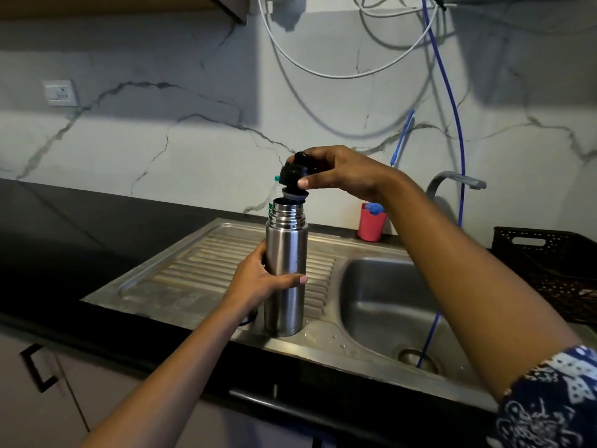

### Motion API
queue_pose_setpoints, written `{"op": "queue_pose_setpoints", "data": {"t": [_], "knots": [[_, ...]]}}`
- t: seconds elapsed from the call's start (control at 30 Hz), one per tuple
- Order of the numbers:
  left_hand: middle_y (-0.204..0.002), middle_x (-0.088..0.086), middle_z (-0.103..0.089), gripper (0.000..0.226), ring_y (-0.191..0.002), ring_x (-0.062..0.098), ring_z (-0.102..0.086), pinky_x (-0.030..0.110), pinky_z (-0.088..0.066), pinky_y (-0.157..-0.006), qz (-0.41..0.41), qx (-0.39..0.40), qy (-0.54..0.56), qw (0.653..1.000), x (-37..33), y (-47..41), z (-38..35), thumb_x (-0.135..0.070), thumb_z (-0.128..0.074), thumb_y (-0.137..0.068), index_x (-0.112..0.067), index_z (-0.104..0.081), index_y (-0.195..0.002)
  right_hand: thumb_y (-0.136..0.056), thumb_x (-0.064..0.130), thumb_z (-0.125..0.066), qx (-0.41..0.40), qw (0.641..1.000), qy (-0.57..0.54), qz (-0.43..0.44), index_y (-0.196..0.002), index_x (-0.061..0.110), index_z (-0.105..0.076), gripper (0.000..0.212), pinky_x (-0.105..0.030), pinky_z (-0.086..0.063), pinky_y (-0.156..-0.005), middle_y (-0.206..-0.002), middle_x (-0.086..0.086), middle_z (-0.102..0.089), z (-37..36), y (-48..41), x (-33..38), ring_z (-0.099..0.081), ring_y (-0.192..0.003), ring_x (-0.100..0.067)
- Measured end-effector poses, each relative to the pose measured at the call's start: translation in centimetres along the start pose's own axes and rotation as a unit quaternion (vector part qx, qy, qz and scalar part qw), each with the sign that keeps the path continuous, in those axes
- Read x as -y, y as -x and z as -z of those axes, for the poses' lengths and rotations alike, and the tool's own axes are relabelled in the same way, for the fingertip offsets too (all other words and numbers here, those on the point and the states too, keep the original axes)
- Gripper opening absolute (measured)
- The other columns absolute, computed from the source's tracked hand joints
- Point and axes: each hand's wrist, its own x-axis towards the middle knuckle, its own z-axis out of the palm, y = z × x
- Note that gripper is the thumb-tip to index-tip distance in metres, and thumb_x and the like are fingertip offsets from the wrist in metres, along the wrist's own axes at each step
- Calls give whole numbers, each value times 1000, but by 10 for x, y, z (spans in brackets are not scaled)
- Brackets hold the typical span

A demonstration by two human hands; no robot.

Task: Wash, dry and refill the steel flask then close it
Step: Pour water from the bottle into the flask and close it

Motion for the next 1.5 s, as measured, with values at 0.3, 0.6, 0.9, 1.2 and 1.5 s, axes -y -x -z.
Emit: {"op": "queue_pose_setpoints", "data": {"t": [0.3, 0.6, 0.9, 1.2, 1.5], "knots": [[-101, -17, -55, 83, -95, 7, -56, 24, -45, -81, -9, 6, -15, 1000, 2, 2, 0, -36, -87, -56, -29, -44, -126, -80, 11, -70, 91, 992, 90, -13, -129, 15, -55, 51, -26, -45, -98, -122, 3, -63, 2, -16, 7, -58, -114, -8], [-113, -5, -62, 88, -103, 15, -61, 37, -51, -91, -20, -21, -20, 999, 7, 2, -3, -40, -89, -53, -27, -46, -129, -67, 46, -79, -24, 961, 271, -44, -106, 16, -59, 53, -27, -48, -76, -96, 5, -62, -31, -6, 4, -58, -93, -14], [-102, -16, -61, 81, -96, 6, -61, 23, -48, -80, -22, -3, -7, 1000, 5, 4, 0, -38, -89, -54, -30, -48, -123, -81, 49, -64, -2, 997, 3, -72, -143, 17, -29, 78, -30, -37, -99, -146, 3, -37, -42, 9, -8, -38, -132, -14], [-116, -4, -63, 103, -105, 15, -62, 41, -51, -94, -14, -10, -10, 1000, 3, 5, -1, -55, -83, -38, -25, -48, -130, -63, 28, -85, -61, 995, 62, -56, -105, 14, -63, 49, -33, -50, -88, -102, -2, -69, -45, 1, -14, -63, -98, -17], [-109, -11, -62, 88, -99, 7, -61, 24, -49, -83, -18, -1, -9, 1000, 5, 2, 0, -43, -88, -49, -28, -49, -127, -61, 70, -69, -237, 884, 399, -52, -83, 16, -53, 60, -27, -28, -51, -79, 3, -59, -74, -6, -1, -52, -73, -16]]}}
